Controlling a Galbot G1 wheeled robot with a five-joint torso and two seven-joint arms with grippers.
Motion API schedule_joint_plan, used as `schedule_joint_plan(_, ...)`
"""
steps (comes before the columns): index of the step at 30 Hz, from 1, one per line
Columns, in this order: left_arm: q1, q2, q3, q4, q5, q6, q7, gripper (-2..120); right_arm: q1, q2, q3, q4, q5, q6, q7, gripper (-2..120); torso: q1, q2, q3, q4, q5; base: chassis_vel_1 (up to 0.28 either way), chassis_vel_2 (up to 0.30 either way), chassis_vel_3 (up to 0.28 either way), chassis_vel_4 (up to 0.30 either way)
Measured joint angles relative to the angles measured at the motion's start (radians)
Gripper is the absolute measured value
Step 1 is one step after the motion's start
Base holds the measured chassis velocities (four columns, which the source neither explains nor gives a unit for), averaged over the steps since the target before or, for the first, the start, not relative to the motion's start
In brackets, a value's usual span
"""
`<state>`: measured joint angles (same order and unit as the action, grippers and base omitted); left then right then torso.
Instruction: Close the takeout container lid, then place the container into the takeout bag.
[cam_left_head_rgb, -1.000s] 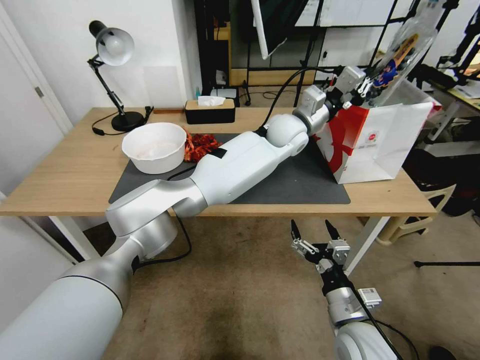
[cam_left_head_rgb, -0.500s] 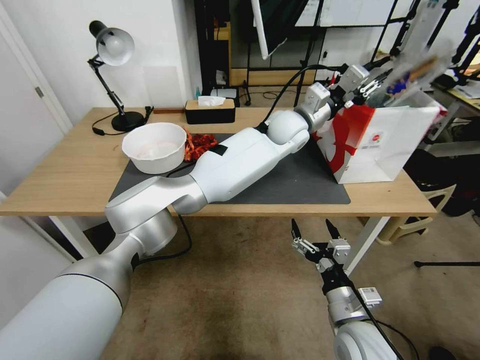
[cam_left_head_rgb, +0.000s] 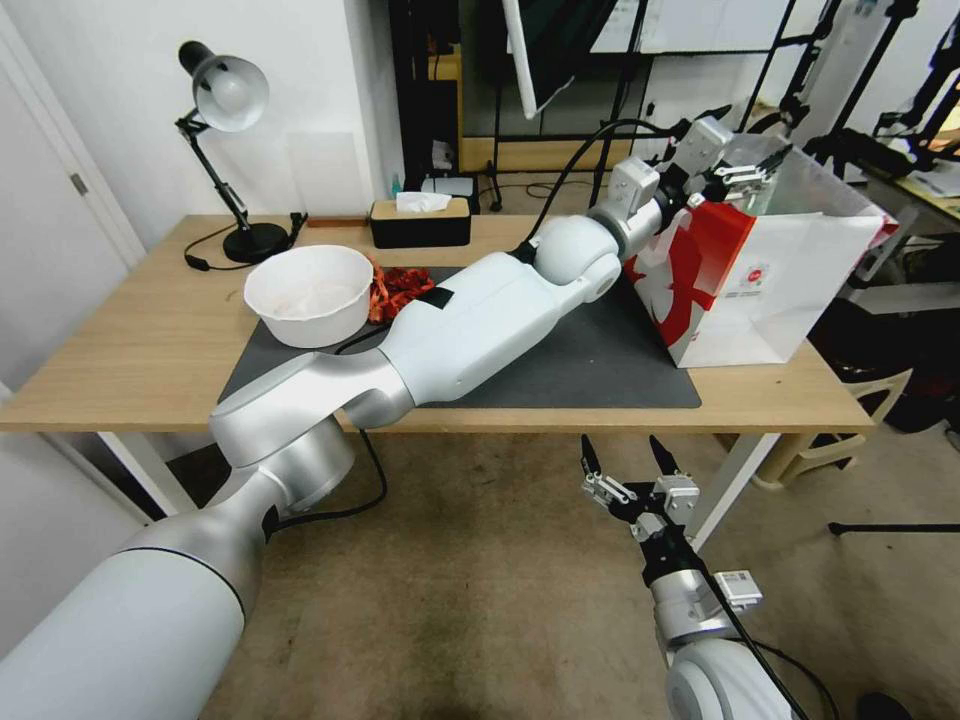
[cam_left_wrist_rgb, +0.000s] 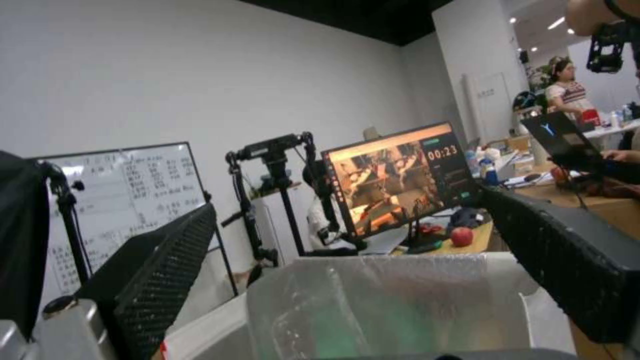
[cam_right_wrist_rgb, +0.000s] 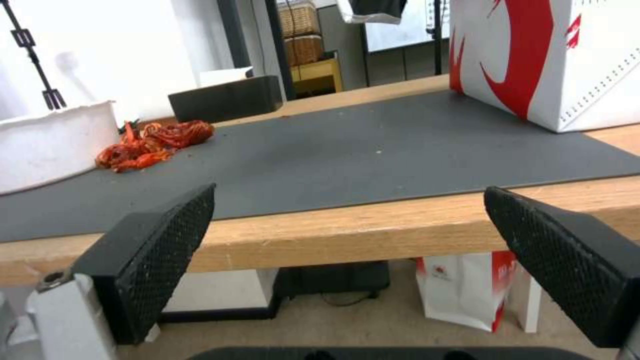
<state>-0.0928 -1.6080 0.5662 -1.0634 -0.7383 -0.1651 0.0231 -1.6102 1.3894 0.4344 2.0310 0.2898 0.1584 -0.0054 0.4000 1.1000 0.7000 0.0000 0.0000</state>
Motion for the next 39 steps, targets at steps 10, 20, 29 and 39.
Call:
schedule_joint_plan(10, 0.077, 0.034, -0.016, -0.179, -0.014, 0.118, -0.076, 100, 0.009, -0.005, -0.008, -0.002, 0.003, -0.008, 0.000, 100, 0.000, 0.000, 0.000, -0.0012, 0.0000, 0.000, 0.000, 0.000, 0.000)
schedule_joint_plan(20, 0.223, 0.234, -0.087, -0.369, 0.003, 0.231, -0.105, 100, 0.005, -0.012, 0.001, 0.013, 0.007, -0.014, 0.002, 100, 0.000, 0.000, 0.000, 0.0000, -0.0001, 0.000, 0.000, 0.000, 0.000)
schedule_joint_plan(29, 0.520, 0.392, -0.280, -0.589, 0.072, 0.315, -0.127, 100, -0.001, -0.013, -0.002, 0.021, 0.006, -0.015, 0.003, 100, 0.000, 0.000, 0.000, -0.0003, -0.0003, 0.000, 0.000, 0.000, 0.000)
schedule_joint_plan(39, 0.998, 0.551, -0.567, -0.836, 0.222, 0.307, -0.096, 100, 0.007, -0.032, -0.009, 0.021, 0.003, -0.007, 0.002, 100, 0.000, 0.000, 0.000, 0.0002, -0.0003, 0.000, 0.000, 0.000, 0.000)
